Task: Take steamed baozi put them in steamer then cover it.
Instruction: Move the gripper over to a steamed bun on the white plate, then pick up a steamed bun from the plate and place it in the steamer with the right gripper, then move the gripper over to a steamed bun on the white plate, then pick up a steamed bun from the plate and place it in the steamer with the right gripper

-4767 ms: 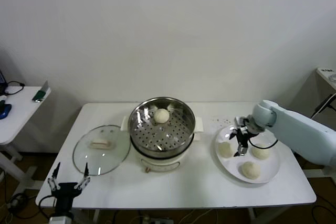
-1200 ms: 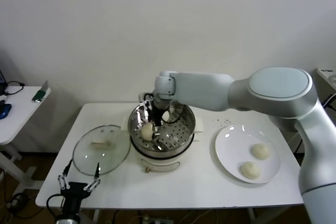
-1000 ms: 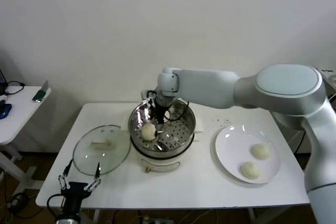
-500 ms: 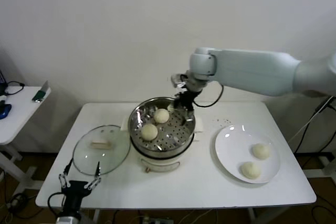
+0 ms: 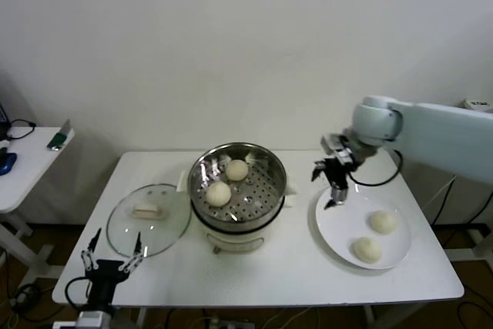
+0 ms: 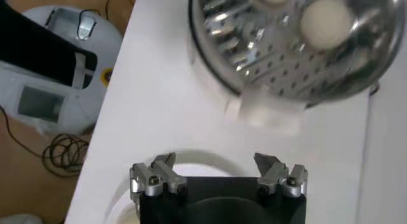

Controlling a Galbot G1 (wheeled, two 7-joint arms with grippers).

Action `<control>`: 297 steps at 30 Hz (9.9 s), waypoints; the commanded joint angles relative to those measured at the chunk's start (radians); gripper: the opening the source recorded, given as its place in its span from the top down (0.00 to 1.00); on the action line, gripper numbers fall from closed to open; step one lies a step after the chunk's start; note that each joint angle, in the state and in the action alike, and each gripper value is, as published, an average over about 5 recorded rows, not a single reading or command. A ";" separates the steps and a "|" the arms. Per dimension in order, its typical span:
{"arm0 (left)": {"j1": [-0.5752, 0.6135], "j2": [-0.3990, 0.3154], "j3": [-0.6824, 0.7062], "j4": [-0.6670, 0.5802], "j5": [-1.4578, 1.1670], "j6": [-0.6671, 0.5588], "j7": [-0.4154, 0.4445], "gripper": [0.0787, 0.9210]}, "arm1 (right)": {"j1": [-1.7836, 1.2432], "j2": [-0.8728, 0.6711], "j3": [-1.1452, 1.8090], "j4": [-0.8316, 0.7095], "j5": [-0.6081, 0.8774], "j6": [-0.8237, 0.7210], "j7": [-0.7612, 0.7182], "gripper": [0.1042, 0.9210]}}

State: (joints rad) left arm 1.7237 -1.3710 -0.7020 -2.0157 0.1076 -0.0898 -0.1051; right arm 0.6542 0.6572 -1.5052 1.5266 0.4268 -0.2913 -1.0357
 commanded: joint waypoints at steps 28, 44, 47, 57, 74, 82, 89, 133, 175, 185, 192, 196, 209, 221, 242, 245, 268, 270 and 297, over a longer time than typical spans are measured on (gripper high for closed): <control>0.027 -0.032 -0.006 0.018 0.018 -0.022 0.020 0.12 | -0.497 -0.061 0.319 -0.234 -0.322 0.061 -0.052 0.12; 0.041 -0.044 -0.007 0.042 0.021 -0.039 0.013 0.12 | -0.440 -0.017 0.207 -0.261 -0.282 0.071 -0.067 0.12; 0.041 -0.044 -0.007 0.042 0.022 -0.040 0.013 0.12 | -0.438 -0.016 0.202 -0.256 -0.273 0.069 -0.068 0.12; 0.037 -0.042 -0.005 0.048 0.025 -0.041 0.011 0.12 | -0.428 -0.004 0.187 -0.276 -0.281 0.076 -0.076 0.19; 0.039 -0.050 0.011 0.060 0.048 -0.060 0.018 0.12 | -0.125 0.118 0.086 -0.271 -0.436 0.410 -0.099 0.31; 0.021 -0.068 0.017 0.037 0.042 -0.046 0.039 0.12 | 0.181 0.304 0.006 -0.236 -0.414 0.681 -0.134 0.30; -0.011 -0.063 0.000 0.049 0.021 -0.036 0.047 0.12 | 0.264 0.453 0.044 -0.229 -0.347 0.801 -0.167 0.29; -0.041 -0.059 -0.019 0.046 0.022 -0.005 0.069 0.12 | -0.111 0.736 0.110 -0.217 -0.601 0.846 -0.178 0.25; -0.009 -0.069 0.012 0.004 0.114 0.004 0.021 0.12 | -0.390 -0.165 0.362 -0.283 -0.270 0.129 0.013 0.12; -0.008 -0.071 0.013 0.020 0.114 0.007 0.020 0.12 | -0.671 -0.150 0.619 -0.432 -0.415 0.173 -0.038 0.12; -0.006 -0.075 0.011 0.026 0.119 0.005 0.019 0.12 | -0.672 -0.084 0.631 -0.504 -0.450 0.191 -0.044 0.12; -0.003 -0.075 0.006 0.027 0.117 0.004 0.019 0.12 | -0.671 -0.054 0.629 -0.532 -0.465 0.195 -0.041 0.12; 0.007 -0.078 0.001 0.040 0.115 -0.003 0.019 0.12 | -0.666 0.041 0.637 -0.604 -0.511 0.223 -0.025 0.12; -0.001 -0.078 -0.002 0.042 0.112 0.000 0.018 0.12 | -0.646 0.044 0.591 -0.597 -0.458 0.204 -0.039 0.15; 0.004 -0.080 0.007 0.043 0.100 -0.009 0.021 0.12 | -0.307 0.052 0.328 -0.531 -0.162 0.122 -0.023 0.29; 0.002 -0.079 0.014 0.039 0.099 -0.012 0.024 0.12 | -0.161 0.091 0.204 -0.513 -0.029 0.092 -0.016 0.29; -0.015 -0.046 0.049 0.009 0.041 -0.018 0.046 0.12 | 0.278 0.660 -0.259 -0.462 0.595 -0.018 0.100 0.27; -0.018 -0.044 0.051 0.007 0.038 -0.019 0.047 0.12 | 0.267 0.689 -0.272 -0.459 0.615 -0.028 0.113 0.27; -0.049 -0.021 0.044 0.059 0.008 -0.021 0.049 0.12 | 0.068 0.766 -0.356 -0.495 0.566 -0.039 0.155 0.26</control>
State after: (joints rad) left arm 1.6793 -1.3942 -0.6580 -1.9660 0.1177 -0.1138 -0.0561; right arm 0.7740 1.3967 -1.8405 1.0460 1.0068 -0.3256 -0.8895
